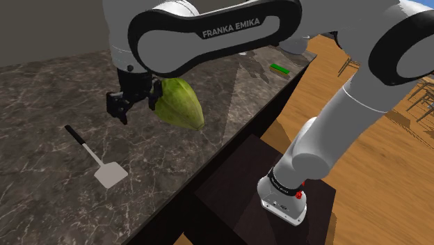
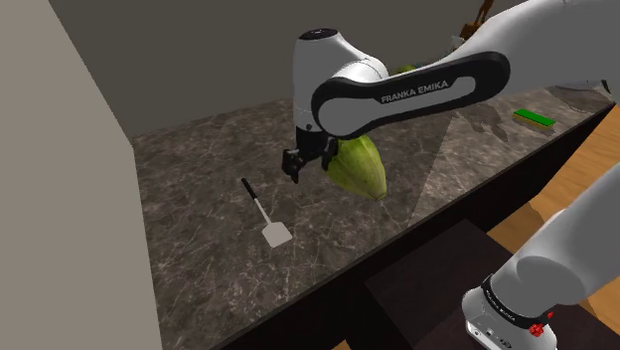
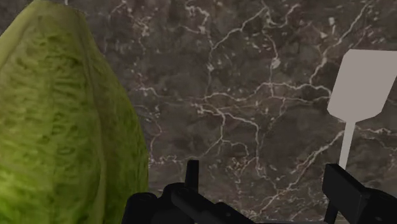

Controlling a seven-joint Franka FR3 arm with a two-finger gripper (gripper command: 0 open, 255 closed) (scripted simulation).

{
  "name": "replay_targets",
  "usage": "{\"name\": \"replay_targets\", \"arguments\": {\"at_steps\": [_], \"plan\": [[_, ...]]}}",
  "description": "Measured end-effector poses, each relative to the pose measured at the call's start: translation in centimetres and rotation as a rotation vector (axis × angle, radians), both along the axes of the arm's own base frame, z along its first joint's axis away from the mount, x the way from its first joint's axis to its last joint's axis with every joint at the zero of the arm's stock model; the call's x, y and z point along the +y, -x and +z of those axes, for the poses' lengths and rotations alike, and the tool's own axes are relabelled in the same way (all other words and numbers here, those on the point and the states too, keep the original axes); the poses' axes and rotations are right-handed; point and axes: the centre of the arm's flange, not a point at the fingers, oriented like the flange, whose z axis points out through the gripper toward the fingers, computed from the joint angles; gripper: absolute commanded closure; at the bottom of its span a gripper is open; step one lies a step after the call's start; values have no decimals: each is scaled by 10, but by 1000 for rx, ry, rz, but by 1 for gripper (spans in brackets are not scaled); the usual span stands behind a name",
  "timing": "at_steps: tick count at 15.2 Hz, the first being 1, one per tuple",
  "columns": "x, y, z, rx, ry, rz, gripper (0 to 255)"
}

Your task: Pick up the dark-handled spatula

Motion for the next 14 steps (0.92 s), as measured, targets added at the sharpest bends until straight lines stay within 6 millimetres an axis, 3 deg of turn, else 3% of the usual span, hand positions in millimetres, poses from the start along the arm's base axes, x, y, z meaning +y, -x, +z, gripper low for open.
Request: {"name": "replay_targets", "arguments": {"at_steps": [11,14], "plan": [[124,-53,-56,-5,6,-27,0],[133,-60,-69,-5,8,-31,0]]}}
